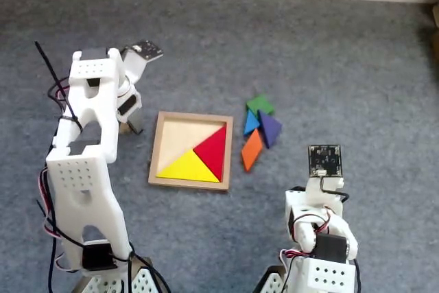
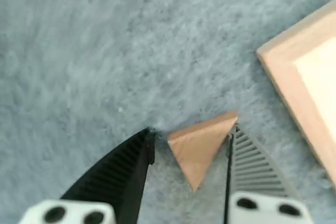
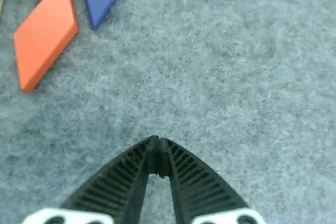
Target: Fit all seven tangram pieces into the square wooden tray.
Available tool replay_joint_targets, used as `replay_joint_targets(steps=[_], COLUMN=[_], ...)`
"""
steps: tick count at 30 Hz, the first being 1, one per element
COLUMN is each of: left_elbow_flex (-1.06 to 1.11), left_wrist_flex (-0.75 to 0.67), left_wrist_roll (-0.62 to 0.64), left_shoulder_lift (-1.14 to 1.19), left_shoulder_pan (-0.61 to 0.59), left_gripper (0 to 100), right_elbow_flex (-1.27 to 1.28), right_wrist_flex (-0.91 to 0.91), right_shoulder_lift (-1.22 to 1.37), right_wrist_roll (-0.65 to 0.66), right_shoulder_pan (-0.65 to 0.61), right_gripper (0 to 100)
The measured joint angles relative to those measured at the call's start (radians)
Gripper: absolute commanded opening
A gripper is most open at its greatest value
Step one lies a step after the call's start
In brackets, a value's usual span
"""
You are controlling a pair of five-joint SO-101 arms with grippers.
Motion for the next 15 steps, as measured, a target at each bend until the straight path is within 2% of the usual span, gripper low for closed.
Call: replay_joint_targets(steps=[6,12,15], left_elbow_flex=[0.000,-0.003,-0.005], left_wrist_flex=[0.000,-0.002,-0.002], left_wrist_roll=[-0.060,-0.066,-0.066], left_shoulder_lift=[-0.002,0.017,0.020], left_shoulder_pan=[0.011,0.012,0.012], left_gripper=[22,22,17], right_elbow_flex=[0.000,0.000,0.000], right_wrist_flex=[0.000,0.000,0.000], right_shoulder_lift=[0.000,0.000,0.000], right_wrist_roll=[0.000,0.000,0.000], right_shoulder_pan=[0.000,0.000,0.000], right_gripper=[1.6,1.6,1.6])
